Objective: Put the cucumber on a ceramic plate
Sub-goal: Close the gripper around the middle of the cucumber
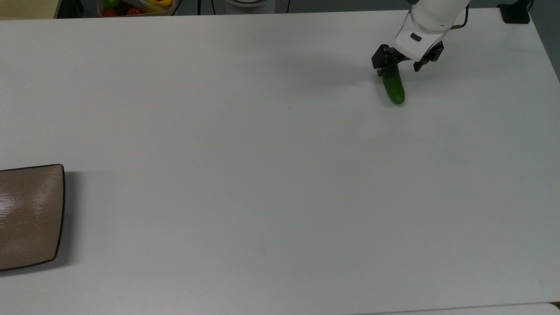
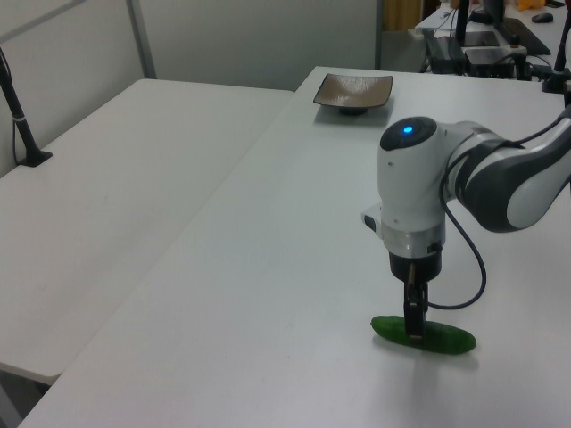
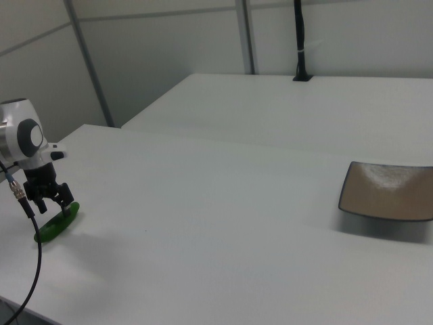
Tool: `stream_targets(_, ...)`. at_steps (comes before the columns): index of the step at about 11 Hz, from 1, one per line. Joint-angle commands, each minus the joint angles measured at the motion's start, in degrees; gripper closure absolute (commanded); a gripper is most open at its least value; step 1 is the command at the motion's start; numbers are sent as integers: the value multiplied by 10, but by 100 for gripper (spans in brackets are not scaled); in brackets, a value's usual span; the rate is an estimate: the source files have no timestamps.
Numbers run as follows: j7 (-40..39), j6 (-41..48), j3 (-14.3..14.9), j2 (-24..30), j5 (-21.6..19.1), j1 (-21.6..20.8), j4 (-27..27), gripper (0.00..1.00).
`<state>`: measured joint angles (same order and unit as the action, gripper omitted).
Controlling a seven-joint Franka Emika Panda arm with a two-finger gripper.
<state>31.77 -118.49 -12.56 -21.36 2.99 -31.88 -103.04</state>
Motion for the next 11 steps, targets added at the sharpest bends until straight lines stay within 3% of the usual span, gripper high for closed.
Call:
stream_targets(1,16,-26,-12,5,22,-1,-32,0)
stream_targets(6,18,-36,-13,-11,23,0,-34,3)
stream_targets(9,17,-36,-13,-11,23,0,-40,34)
stream_targets(11,17,-35,-14,-11,23,1,-40,63)
